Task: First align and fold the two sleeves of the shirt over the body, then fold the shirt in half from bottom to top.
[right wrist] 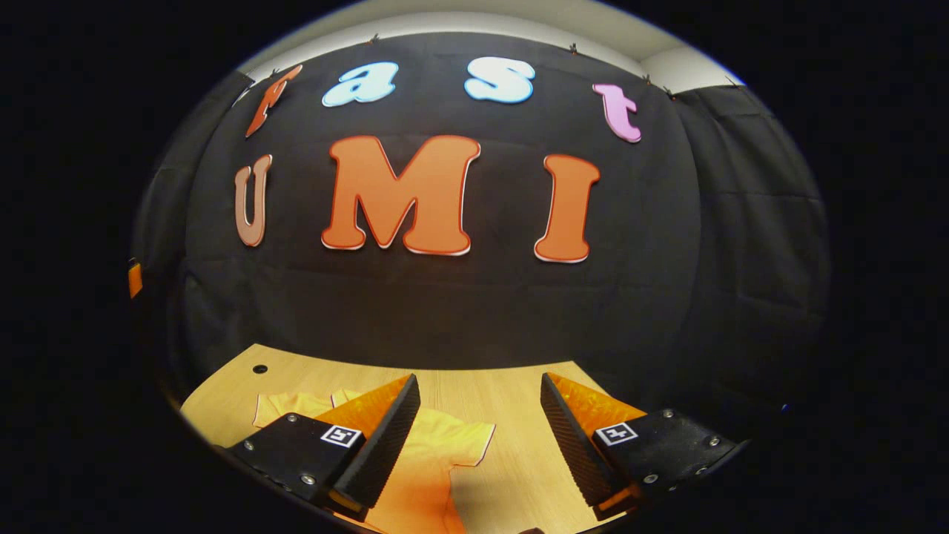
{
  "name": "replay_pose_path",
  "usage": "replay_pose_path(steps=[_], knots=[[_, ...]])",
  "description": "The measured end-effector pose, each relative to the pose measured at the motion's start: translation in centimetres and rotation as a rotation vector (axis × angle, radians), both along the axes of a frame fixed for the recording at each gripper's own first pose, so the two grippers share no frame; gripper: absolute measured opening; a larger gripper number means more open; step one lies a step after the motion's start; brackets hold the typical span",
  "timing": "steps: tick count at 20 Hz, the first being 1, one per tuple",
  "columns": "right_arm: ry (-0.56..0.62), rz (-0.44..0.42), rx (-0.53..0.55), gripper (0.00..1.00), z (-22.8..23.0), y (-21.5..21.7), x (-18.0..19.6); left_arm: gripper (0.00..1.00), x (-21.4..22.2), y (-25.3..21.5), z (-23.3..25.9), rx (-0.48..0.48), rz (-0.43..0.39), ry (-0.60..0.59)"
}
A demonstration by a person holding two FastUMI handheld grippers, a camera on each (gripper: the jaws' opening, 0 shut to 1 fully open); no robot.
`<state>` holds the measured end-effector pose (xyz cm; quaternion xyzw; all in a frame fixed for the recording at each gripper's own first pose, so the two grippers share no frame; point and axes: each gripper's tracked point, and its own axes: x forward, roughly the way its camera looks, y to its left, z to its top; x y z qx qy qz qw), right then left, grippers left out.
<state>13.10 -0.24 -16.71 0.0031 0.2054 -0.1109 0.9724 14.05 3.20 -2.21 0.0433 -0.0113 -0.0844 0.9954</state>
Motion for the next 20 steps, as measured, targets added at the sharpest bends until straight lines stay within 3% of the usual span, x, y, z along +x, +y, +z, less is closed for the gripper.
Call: replay_pose_path(steps=[6,12,20], knots=[[0.203,0.020,0.093,0.99,-7.5,-2.0,4.2,0.98,-0.6,0.4,-0.8,0.024,0.117,0.036],[0.492,0.033,0.271,0.98,-16.4,-1.5,4.7,0.98,-1.8,1.2,-3.6,0.067,0.224,0.115],[0.683,0.031,0.262,0.96,-22.5,-2.5,6.6,0.99,-2.4,0.2,-7.1,0.073,0.275,0.239]])
